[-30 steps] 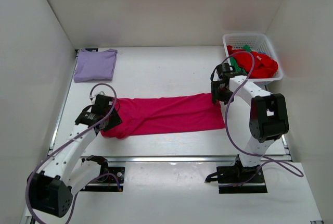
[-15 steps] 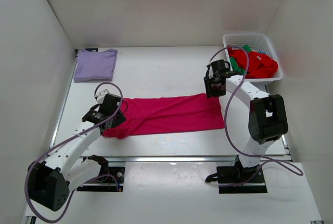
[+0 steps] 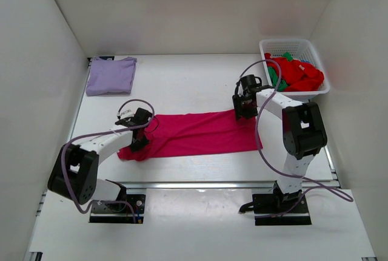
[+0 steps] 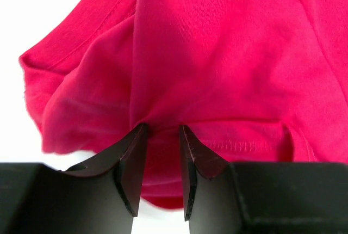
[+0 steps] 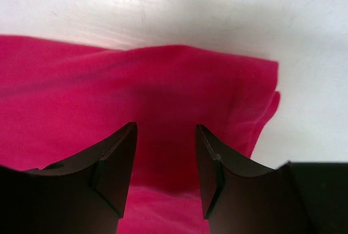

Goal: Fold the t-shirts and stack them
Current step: Rotate the tshirt 90 degrees

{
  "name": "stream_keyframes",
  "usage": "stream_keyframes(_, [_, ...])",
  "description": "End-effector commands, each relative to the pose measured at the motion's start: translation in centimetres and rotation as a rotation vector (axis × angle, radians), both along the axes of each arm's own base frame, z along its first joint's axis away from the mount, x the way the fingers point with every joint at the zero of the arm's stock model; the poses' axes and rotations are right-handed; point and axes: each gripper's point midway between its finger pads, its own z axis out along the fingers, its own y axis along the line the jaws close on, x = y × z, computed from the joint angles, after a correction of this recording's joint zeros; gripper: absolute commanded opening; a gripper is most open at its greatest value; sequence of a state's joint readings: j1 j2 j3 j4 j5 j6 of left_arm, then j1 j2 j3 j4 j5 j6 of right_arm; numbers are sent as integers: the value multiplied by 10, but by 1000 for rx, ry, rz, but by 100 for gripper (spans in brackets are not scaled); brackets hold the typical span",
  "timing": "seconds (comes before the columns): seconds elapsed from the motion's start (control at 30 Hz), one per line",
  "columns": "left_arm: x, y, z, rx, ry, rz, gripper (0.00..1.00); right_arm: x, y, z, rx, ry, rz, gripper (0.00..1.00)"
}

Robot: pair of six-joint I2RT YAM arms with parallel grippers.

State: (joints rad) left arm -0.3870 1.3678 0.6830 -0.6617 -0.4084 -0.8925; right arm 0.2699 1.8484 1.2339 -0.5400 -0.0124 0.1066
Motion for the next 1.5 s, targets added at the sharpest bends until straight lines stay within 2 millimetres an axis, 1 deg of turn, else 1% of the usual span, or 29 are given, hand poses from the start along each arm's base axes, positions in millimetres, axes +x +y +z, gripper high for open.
stream_keyframes(0.0, [32, -5, 7, -32, -91, 32, 41, -13, 0, -5, 22, 14, -31, 44])
stream_keyframes(0.1, [39, -8, -4, -75, -67, 35, 40, -26, -3, -11, 23, 49, -54, 44])
stream_keyframes(0.17, [49, -13, -4, -103, -78, 22, 40, -34, -6, -16, 11, 71, -66, 45])
stream_keyframes(0.37, [95, -32, 5, -108, -90, -54, 38, -65, -9, -17, 4, 120, -109, 45])
stream_keyframes(0.4, [102, -40, 1, -115, -74, -69, 38, -73, -7, -17, 6, 124, -112, 44])
stream_keyframes(0.43, [116, -43, 5, -111, -87, -91, 37, -77, -12, -13, -15, 118, -133, 44])
stream_keyframes(0.47, [118, -47, 6, -102, -77, -113, 38, -82, -10, -14, -17, 120, -136, 45])
stream_keyframes(0.53, [141, -59, 7, -99, -85, -147, 37, -94, -7, -7, -5, 122, -149, 45])
stream_keyframes(0.57, [145, -63, 9, -104, -80, -173, 37, -101, -4, -9, -4, 131, -156, 46])
stream_keyframes(0.63, [174, -76, 15, -110, -97, -198, 37, -117, 0, -9, -9, 141, -163, 46])
stream_keyframes(0.67, [177, -77, 15, -109, -77, -222, 37, -123, 3, -11, -6, 147, -175, 47])
stream_keyframes(0.7, [193, -85, 17, -122, -86, -228, 37, -133, 9, -12, 3, 162, -177, 47])
stream_keyframes(0.77, [222, -90, 20, -116, -89, -269, 36, -143, 15, -13, 6, 169, -183, 47])
stream_keyframes(0.8, [228, -95, 19, -120, -80, -287, 37, -152, 22, -15, 8, 175, -182, 47])
stream_keyframes(0.87, [261, -102, 22, -114, -69, -331, 35, -158, 34, -13, 29, 165, -190, 47])
stream_keyframes(0.9, [269, -105, 23, -128, -62, -367, 33, -160, 42, -11, 43, 157, -198, 47])
stream_keyframes(0.93, [286, -109, 27, -133, -59, -375, 33, -163, 52, -8, 60, 147, -194, 47])
stream_keyframes(0.97, [303, -112, 29, -139, -56, -393, 32, -164, 56, -9, 65, 146, -205, 48])
stream_keyframes(1.0, [311, -113, 33, -139, -56, -415, 32, -167, 62, -9, 75, 141, -207, 48])
stream_keyframes(1.03, [328, -115, 40, -147, -74, -406, 31, -168, 73, -8, 85, 133, -199, 48])
stream_keyframes(1.07, [342, -120, 42, -171, -105, -427, 32, -169, 75, -8, 88, 128, -208, 49])
stream_keyframes(1.1, [353, -121, 62, -238, -176, -422, 33, -172, 82, -9, 87, 125, -202, 49])
stream_keyframes(1.13, [340, -122, 31, -261, -97, -422, 33, -174, 89, -12, 80, 118, -196, 50])
stream_keyframes(1.17, [345, -123, 37, -271, -124, -426, 33, -178, 96, -15, 71, 120, -186, 50])
stream_keyframes(1.2, [351, -122, 36, -254, -135, -428, 33, -179, 97, -17, 60, 118, -185, 50])
stream_keyframes(1.23, [361, -122, 46, -261, -176, -426, 34, -181, 104, -21, 40, 115, -179, 50])
stream_keyframes(1.3, [358, -128, 36, -298, -159, -429, 35, -183, 116, -24, 38, 101, -172, 49])
stream_keyframes(1.37, [364, -134, 40, -311, -185, -433, 37, -182, 130, -22, 57, 89, -169, 49])
stream_keyframes(1.47, [360, -135, 31, -336, -161, -423, 38, -184, 150, -16, 79, 59, -157, 49])
